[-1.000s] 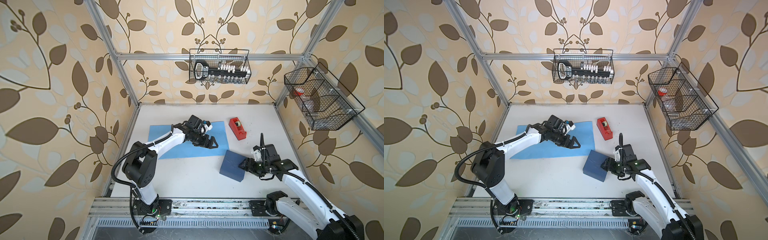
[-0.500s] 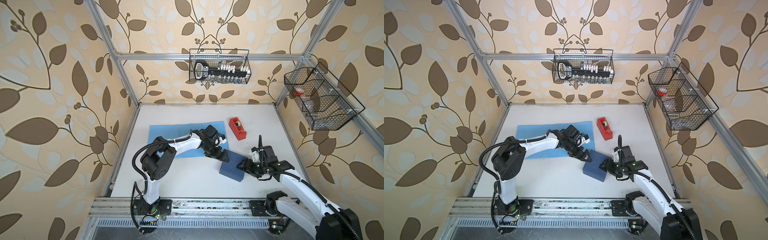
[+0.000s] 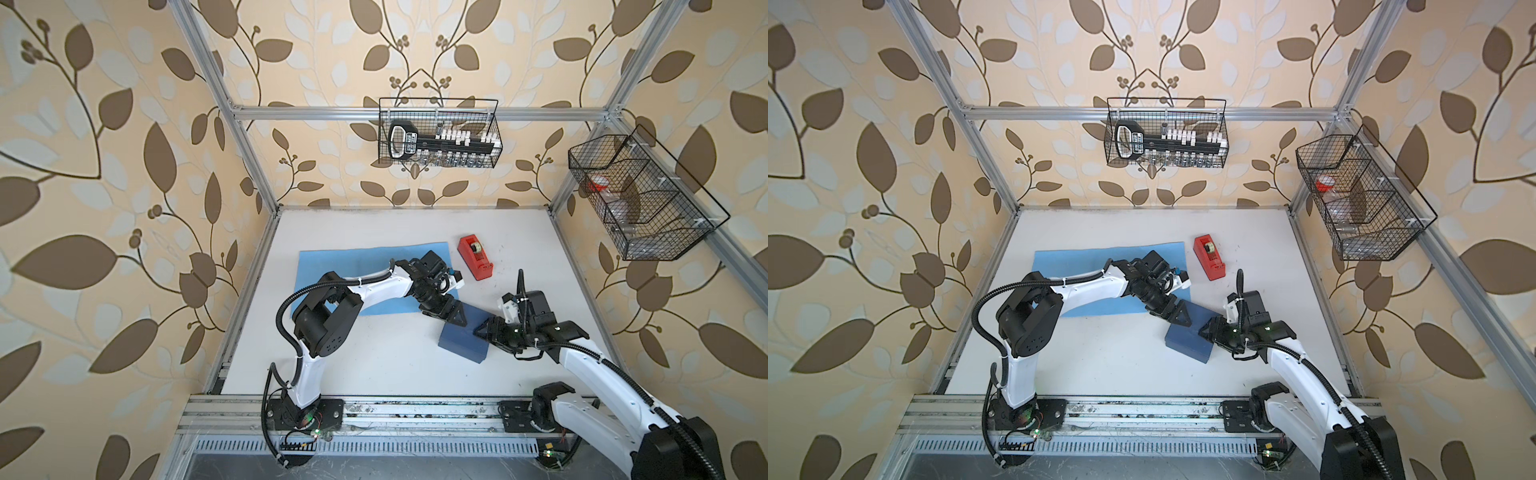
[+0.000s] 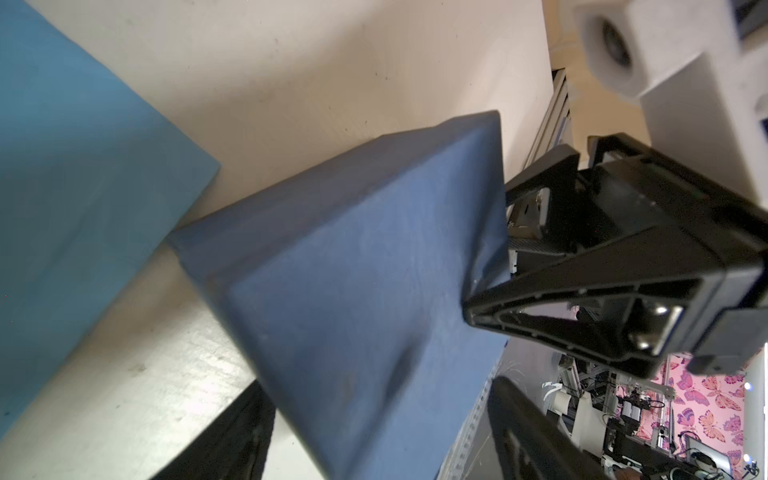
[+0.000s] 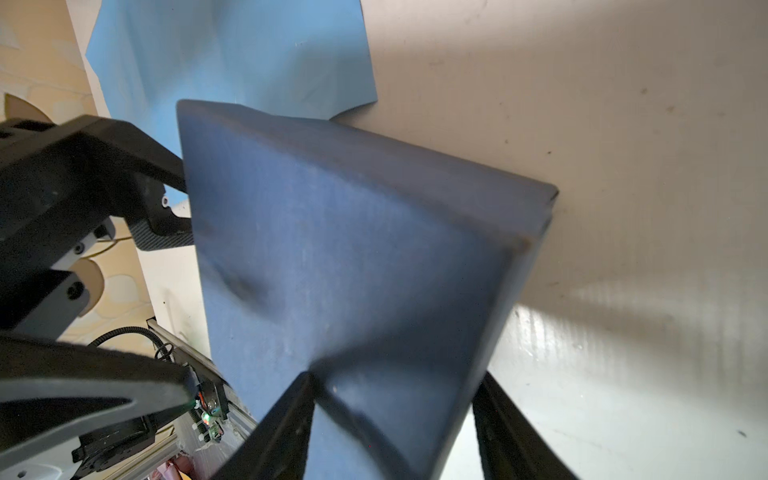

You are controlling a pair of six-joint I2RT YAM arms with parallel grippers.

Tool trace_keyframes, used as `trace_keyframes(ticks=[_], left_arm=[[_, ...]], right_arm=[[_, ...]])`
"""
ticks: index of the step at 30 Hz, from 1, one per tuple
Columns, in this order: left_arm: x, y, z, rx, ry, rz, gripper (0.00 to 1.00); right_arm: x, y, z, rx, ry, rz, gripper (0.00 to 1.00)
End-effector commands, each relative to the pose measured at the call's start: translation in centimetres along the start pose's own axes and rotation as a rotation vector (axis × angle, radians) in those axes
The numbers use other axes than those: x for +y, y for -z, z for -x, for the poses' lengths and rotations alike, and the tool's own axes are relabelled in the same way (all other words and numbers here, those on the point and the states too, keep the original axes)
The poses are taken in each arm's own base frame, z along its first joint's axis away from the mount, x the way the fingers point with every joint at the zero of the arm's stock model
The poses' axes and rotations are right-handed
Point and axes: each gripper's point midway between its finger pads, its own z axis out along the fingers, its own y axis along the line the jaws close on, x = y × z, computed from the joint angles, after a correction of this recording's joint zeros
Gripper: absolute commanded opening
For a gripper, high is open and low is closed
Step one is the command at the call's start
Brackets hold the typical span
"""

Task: Wrap a gift box in wrapping paper
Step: Pick up the gift box from the center of the table, then place the gift box on the wrapping paper.

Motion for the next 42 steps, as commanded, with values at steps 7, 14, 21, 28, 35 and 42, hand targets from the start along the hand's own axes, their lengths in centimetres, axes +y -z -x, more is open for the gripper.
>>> trace_keyframes(ticks=[7, 14, 21, 28, 35, 42], left_arm=[[-7.4, 3.7, 3.6, -0.074, -0.139, -0.128, 0.78], [-7.8, 6.1, 3.6, -0.100, -0.142, -0.084, 0.78], [-5.6, 10.4, 4.3, -0.197, -0.023, -0.093, 0.74], [-4.0, 13.9, 3.0, -0.262, 0.042, -0.071, 0.70], [1.5, 18.2, 1.5, -0.379, 0.206, 0.012, 0.65], [5.0, 21.3, 0.3, -0.460, 0.259, 0.095, 0.65]], right_arm=[[5.0, 3.2, 3.0, -0.067, 0.071, 0.094, 0.58], [7.8, 3.9, 4.9, -0.084, 0.128, 0.106, 0.58], [11.8, 2.8, 6.5, -0.060, 0.203, 0.136, 0.57], [16.8, 1.3, 8.0, -0.033, 0.291, 0.178, 0.56], [21.3, -2.1, 8.4, 0.034, 0.360, 0.225, 0.53], [25.9, -5.9, 7.6, 0.113, 0.427, 0.271, 0.54]])
